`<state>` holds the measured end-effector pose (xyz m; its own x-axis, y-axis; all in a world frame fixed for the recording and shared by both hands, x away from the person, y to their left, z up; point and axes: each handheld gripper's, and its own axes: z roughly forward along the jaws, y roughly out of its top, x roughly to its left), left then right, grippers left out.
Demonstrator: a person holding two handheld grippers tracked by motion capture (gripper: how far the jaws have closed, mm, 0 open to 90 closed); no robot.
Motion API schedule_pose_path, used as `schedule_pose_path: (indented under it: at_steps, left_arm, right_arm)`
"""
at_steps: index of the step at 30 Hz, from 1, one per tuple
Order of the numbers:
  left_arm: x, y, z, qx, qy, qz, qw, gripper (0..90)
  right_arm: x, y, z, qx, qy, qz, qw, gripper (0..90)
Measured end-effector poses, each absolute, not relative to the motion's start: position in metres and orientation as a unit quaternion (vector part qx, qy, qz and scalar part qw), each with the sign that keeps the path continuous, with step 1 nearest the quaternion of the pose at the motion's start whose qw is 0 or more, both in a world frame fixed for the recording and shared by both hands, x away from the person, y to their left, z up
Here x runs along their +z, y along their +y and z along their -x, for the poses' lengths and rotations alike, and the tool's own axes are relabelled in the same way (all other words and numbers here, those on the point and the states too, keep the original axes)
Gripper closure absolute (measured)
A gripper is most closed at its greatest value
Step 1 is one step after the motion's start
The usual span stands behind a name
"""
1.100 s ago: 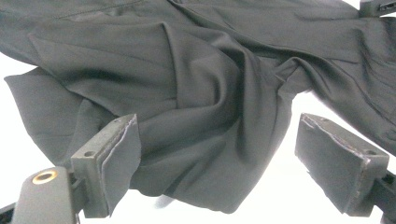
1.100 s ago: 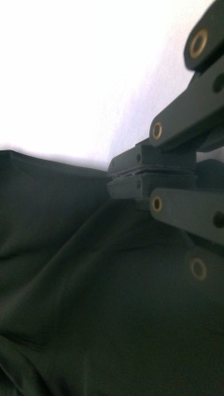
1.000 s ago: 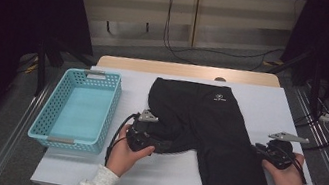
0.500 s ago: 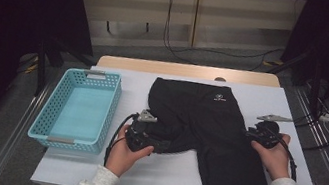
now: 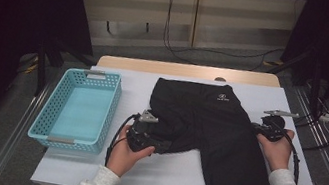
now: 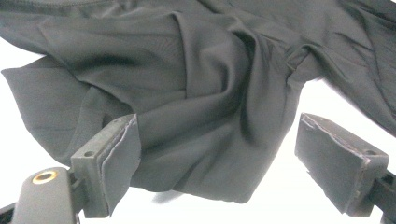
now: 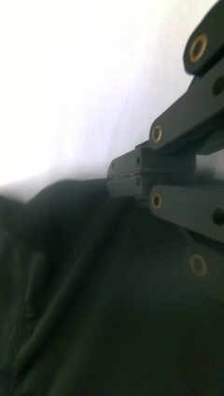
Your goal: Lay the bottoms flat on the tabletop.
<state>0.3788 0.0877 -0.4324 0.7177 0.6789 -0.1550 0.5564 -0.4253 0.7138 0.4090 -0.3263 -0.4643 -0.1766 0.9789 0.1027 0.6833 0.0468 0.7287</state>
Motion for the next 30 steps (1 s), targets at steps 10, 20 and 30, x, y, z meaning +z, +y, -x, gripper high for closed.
schedule_pose_path:
  at_steps: [10, 20, 30]
  left_arm:
    - [-0.429, 0.086, -0.376, 0.079, 0.362, -0.842, 0.393, 14.9]
    - [-0.428, 0.085, -0.377, 0.079, 0.357, -0.845, 0.39, 14.9]
    - [-0.427, 0.087, -0.378, 0.08, 0.359, -0.844, 0.391, 14.9]
  right_arm:
    - [-0.458, -0.329, -0.374, 0.324, 0.715, -0.587, 0.197, 57.9]
    - [-0.459, -0.344, -0.322, 0.338, 0.707, -0.593, 0.187, 63.5]
    - [-0.459, -0.342, -0.299, 0.335, 0.713, -0.585, 0.191, 89.5]
